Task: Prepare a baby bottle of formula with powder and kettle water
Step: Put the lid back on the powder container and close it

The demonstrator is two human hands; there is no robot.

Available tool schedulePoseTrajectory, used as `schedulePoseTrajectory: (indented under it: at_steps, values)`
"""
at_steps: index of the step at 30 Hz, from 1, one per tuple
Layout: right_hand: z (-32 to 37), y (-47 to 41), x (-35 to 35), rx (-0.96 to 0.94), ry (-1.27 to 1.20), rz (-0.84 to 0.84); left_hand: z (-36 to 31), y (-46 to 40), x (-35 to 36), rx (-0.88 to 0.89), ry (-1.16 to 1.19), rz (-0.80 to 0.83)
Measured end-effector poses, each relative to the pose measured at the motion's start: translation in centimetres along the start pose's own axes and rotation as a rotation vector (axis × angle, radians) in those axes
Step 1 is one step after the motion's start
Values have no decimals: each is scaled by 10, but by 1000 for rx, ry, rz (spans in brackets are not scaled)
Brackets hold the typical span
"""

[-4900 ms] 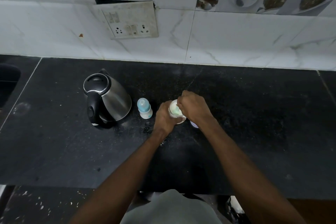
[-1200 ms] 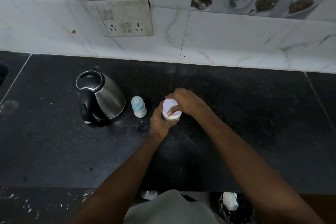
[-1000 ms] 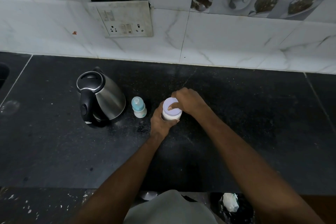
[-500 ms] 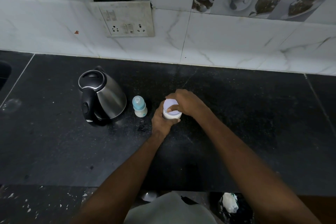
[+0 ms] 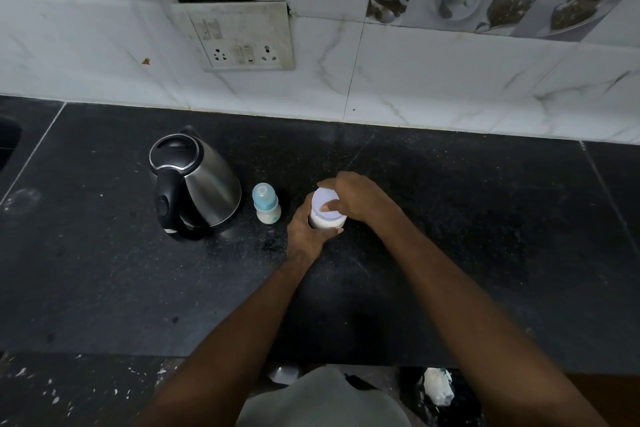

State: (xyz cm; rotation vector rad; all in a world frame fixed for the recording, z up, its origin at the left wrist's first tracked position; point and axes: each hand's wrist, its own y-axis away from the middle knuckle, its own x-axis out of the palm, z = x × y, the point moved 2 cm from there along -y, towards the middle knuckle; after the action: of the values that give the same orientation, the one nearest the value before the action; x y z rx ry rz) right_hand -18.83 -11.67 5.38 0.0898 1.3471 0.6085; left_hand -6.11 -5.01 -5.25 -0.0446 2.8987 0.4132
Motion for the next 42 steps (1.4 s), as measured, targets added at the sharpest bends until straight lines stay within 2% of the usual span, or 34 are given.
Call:
schedulePoseTrajectory:
  at_steps: [5, 8, 11, 14, 18, 24, 30, 42]
  values:
    - [5, 0, -7, 180, 144, -121, -2, -1, 0, -1, -11, -5]
    - [3, 3, -11, 165, 124, -170, -4, 0, 0, 8, -28, -6]
    - [4, 2, -12, 11, -51, -14, -1, 0, -2, -8, -33, -6]
    - [6, -2, -5, -64, 25, 111, 0, 0, -2, -27, -43, 0]
    - [13, -2, -3, 18, 5, 13, -5, 1, -2, -13, -30, -6]
    - [24, 5, -5, 150, 194, -126, -4, 1, -3, -15, -42, -3]
    - [26, 7, -8, -11, 161, 109, 0, 1, -3, -22, -43, 9]
    - [29, 2, -10, 105, 57, 14, 7, -5, -2, 6, 9, 21]
